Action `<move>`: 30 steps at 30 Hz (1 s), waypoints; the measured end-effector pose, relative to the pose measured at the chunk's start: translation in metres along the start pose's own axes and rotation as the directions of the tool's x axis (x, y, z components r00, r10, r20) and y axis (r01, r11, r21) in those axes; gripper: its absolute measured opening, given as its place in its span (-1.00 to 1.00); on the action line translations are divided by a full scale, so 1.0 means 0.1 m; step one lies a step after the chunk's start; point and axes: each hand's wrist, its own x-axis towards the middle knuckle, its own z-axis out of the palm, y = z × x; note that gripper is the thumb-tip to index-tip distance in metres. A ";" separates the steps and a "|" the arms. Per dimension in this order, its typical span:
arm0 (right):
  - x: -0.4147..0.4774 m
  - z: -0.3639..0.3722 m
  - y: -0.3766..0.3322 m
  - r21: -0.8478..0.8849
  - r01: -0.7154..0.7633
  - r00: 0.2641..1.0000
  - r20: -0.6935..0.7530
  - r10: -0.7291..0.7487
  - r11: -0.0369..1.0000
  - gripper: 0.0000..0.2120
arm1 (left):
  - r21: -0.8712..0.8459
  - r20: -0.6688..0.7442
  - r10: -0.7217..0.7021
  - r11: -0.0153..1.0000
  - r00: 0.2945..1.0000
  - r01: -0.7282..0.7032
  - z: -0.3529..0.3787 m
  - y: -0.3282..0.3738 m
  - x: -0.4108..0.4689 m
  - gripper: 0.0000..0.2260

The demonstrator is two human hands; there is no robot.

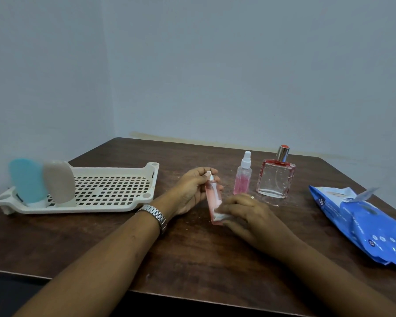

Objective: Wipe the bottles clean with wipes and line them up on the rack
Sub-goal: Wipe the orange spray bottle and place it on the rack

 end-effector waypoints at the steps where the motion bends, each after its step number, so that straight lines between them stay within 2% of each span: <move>1: 0.00 0.01 0.00 -0.018 -0.017 1.000 0.000 0.017 1.000 -0.62 | -0.015 0.009 0.002 1.000 1.000 -0.002 0.00 0.00 0.00 -0.78; 6: 0.05 0.06 0.00 -0.101 -0.036 0.997 -0.070 0.029 0.994 -0.39 | -0.121 0.068 0.021 0.993 0.997 -0.013 0.09 0.02 -0.03 -0.77; 10: 0.07 0.07 -0.01 -0.146 -0.031 0.999 -0.023 0.028 0.989 -0.31 | -0.138 0.091 -0.002 0.990 0.996 0.014 0.13 0.01 -0.04 -0.80; 13: 0.08 0.07 -0.01 -0.184 0.032 0.999 -0.011 -0.035 0.982 -0.45 | -0.141 0.071 -0.005 0.990 0.997 0.015 0.12 0.01 -0.03 -0.80; 17: 0.06 0.08 -0.05 -0.264 0.209 0.971 -0.057 -0.231 0.942 -0.73 | -0.144 0.027 -0.022 0.989 0.999 0.025 0.10 0.00 -0.02 -0.80; 21: 0.03 0.06 -0.06 -0.385 0.312 0.946 0.035 -0.324 0.869 -0.79 | -0.115 0.007 -0.026 0.993 1.000 0.027 0.11 0.01 -0.03 -0.80; 25: 0.05 0.05 -0.05 -0.316 0.274 0.957 -0.003 -0.290 0.908 -0.71 | -0.120 0.007 -0.024 0.992 1.000 0.025 0.11 0.00 -0.03 -0.80; 28: 0.10 0.06 -0.02 -0.181 0.168 0.981 -0.065 -0.182 0.969 -0.67 | -0.110 0.049 -0.030 0.993 0.998 0.036 0.11 -0.01 -0.04 -0.79; 30: 0.14 0.06 0.03 -0.173 0.086 0.986 -0.128 -0.109 0.981 -0.68 | -0.063 0.061 -0.034 0.997 0.998 0.038 0.14 -0.03 -0.04 -0.78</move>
